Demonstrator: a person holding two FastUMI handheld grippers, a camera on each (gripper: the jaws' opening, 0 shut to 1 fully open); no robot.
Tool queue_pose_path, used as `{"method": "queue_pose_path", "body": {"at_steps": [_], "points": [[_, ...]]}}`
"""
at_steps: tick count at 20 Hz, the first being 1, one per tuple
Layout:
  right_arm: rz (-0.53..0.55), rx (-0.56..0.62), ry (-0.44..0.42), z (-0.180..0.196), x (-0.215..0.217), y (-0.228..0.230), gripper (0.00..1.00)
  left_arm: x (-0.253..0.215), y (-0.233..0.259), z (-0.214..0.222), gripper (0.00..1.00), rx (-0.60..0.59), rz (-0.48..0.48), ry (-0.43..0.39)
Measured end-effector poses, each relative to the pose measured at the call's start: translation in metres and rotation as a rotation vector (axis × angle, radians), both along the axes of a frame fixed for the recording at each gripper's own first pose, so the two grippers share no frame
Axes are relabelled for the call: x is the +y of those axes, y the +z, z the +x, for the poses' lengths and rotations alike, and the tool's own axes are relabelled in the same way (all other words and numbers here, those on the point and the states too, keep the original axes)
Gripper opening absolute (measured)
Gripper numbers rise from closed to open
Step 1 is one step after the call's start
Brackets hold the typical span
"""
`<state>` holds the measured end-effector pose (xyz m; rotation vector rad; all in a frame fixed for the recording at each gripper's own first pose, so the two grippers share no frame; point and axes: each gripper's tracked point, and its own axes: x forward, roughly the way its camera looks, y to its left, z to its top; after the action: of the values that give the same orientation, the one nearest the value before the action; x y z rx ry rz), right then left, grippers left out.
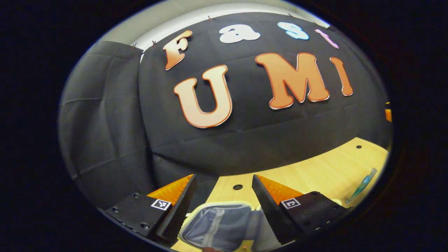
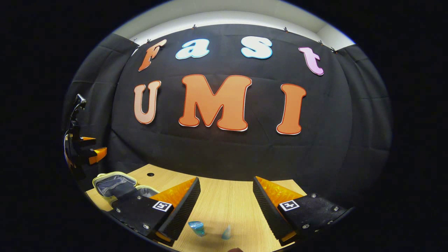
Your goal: First open the suitcase, pack the skin care products into it, and then close the suitcase.
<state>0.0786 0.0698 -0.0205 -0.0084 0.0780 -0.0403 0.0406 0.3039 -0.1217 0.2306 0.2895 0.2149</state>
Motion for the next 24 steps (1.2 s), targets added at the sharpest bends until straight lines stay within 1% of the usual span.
{"method": "queue_pose_path", "body": {"at_steps": [1,3,4,5,6,7,8,9,10,11,16,19,22,24], "points": [[-0.003,-0.008,0.005,-0.003,-0.002,0.0,0.95,-0.02,0.003,0.0,1.0,-0.013,-0.016,-0.018],[-0.009,-0.024,0.014,-0.008,-0.007,0.002,0.95,-0.058,0.007,-0.005,0.98,-0.038,-0.047,-0.044],[-0.009,-0.03,0.026,-0.01,-0.008,0.001,0.95,-0.078,0.006,-0.009,0.98,-0.041,-0.073,-0.051],[-0.008,-0.027,0.04,-0.013,-0.008,-0.002,0.95,-0.099,-0.001,-0.015,1.0,-0.036,-0.098,-0.075],[-0.007,-0.021,0.048,-0.016,-0.009,-0.006,0.95,-0.119,-0.006,-0.021,0.98,-0.027,-0.111,-0.092],[-0.006,-0.013,0.059,-0.018,-0.012,-0.011,0.95,-0.136,-0.01,-0.028,1.0,-0.015,-0.11,-0.111],[-0.004,-0.002,0.068,-0.021,-0.014,-0.016,0.95,-0.149,-0.016,-0.033,0.98,0.001,-0.106,-0.12],[0.0,0.009,0.084,-0.025,-0.014,-0.022,0.95,-0.161,-0.023,-0.038,0.98,0.014,-0.107,-0.136],[-0.001,0.02,0.091,-0.028,-0.016,-0.028,0.96,-0.173,-0.027,-0.041,1.0,0.023,-0.114,-0.145],[-0.004,0.033,0.098,-0.031,-0.021,-0.035,0.96,-0.183,-0.032,-0.044,0.98,0.031,-0.124,-0.158],[-0.009,0.078,0.134,-0.044,-0.033,-0.065,0.95,-0.245,-0.079,-0.062,0.98,0.098,-0.165,-0.214],[-0.016,0.11,0.143,-0.049,-0.039,-0.087,0.96,-0.284,-0.117,-0.074,0.98,0.136,-0.185,-0.263],[-0.036,0.145,0.157,-0.053,-0.043,-0.105,0.96,-0.319,-0.149,-0.077,0.98,0.168,-0.212,-0.305],[-0.052,0.143,0.161,-0.055,-0.045,-0.112,0.96,-0.338,-0.172,-0.076,0.98,0.183,-0.215,-0.335]]}}
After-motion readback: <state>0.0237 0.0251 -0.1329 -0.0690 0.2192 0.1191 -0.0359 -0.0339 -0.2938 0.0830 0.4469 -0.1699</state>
